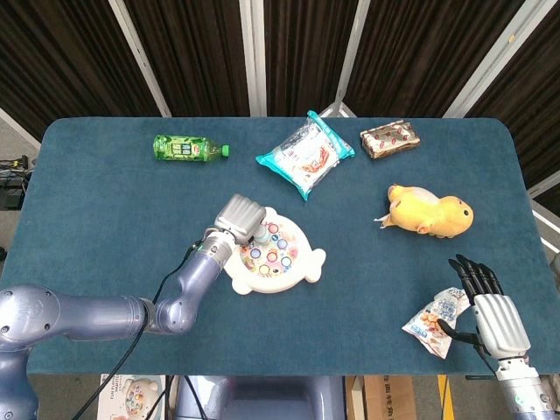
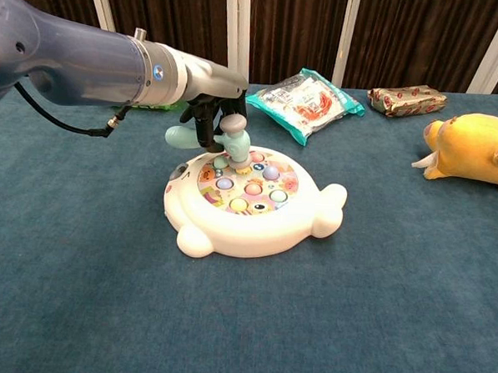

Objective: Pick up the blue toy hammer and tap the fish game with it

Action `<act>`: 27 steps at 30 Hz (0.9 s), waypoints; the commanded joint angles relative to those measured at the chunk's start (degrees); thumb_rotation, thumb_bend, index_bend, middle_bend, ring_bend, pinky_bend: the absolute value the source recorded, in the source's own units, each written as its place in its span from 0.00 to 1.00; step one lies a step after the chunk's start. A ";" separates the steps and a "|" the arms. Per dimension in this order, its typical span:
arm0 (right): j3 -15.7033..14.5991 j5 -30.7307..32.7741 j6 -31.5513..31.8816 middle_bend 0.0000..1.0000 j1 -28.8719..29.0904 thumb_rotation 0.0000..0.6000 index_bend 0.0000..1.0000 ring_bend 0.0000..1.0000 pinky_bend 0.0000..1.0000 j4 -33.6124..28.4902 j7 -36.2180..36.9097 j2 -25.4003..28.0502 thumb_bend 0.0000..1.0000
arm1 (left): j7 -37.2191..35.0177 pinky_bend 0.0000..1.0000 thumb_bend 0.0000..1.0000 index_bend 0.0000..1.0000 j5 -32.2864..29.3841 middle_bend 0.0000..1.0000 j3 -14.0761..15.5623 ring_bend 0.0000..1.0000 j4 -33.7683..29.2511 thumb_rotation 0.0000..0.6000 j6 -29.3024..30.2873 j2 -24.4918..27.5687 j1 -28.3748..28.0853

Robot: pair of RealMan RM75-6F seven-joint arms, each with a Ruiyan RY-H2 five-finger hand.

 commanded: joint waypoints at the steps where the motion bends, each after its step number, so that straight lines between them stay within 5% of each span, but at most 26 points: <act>1: 0.00 -0.08 0.05 0.00 0.00 1.00 0.00 0.00 0.00 0.00 0.03 0.02 0.22 | 0.04 0.62 0.71 0.66 -0.32 0.53 0.24 0.49 0.39 1.00 -0.15 -0.34 -0.10; 15: -0.14 -0.27 0.20 0.00 -0.13 1.00 0.00 0.00 0.00 0.09 0.06 0.08 0.22 | -0.92 0.62 0.71 0.66 0.14 0.53 0.04 0.49 -0.13 1.00 0.50 -0.15 -0.32; 27: -0.18 -0.21 0.37 0.00 -0.29 1.00 0.00 0.00 0.00 0.40 -0.09 0.09 0.22 | -4.62 0.62 0.71 0.66 4.06 0.53 0.80 0.49 -9.55 1.00 4.00 7.69 3.62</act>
